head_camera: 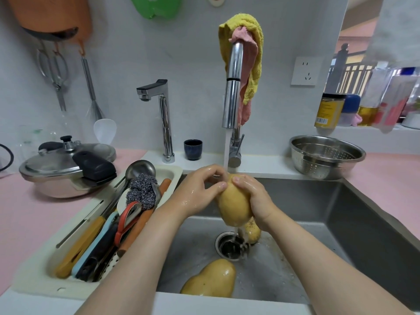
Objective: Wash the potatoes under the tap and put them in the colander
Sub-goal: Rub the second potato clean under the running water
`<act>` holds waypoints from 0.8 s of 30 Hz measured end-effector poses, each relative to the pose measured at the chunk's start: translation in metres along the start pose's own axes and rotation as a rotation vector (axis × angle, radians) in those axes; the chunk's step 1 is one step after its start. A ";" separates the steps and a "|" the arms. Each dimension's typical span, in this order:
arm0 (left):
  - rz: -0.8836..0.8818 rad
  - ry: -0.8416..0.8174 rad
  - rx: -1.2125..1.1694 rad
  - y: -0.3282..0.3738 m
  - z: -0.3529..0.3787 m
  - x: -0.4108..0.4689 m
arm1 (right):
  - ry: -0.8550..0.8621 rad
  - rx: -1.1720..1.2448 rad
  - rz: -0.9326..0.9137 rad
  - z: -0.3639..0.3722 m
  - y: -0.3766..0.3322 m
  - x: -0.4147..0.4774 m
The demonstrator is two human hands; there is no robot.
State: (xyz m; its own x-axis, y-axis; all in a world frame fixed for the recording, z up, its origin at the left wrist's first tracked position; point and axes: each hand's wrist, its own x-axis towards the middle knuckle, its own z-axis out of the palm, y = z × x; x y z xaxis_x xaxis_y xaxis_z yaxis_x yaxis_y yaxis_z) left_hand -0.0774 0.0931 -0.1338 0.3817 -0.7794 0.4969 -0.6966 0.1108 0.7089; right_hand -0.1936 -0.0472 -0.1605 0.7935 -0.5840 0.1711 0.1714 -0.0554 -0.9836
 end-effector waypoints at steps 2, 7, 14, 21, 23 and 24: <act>0.012 0.003 0.022 0.000 0.000 0.000 | 0.006 -0.011 -0.007 0.000 -0.001 0.000; 0.027 -0.013 0.057 -0.001 -0.001 0.000 | 0.011 -0.041 -0.004 -0.001 0.000 0.000; -0.028 0.020 0.039 0.000 0.003 -0.002 | 0.018 -0.040 -0.036 -0.002 -0.002 -0.001; -0.240 0.016 -0.114 0.000 0.016 -0.011 | 0.094 -0.177 -0.172 0.009 -0.013 0.003; -0.233 0.045 -0.041 0.000 0.014 -0.011 | 0.079 -0.241 -0.137 0.010 -0.017 0.004; -0.231 0.050 0.020 0.000 0.014 -0.011 | 0.067 -0.273 -0.112 0.012 -0.020 0.004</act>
State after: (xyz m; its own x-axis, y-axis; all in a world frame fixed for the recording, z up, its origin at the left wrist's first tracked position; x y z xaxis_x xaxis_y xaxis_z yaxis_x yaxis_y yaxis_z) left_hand -0.0900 0.0935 -0.1460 0.5618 -0.7511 0.3467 -0.5989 -0.0802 0.7968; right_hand -0.1875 -0.0388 -0.1396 0.7365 -0.6140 0.2839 0.0848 -0.3326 -0.9392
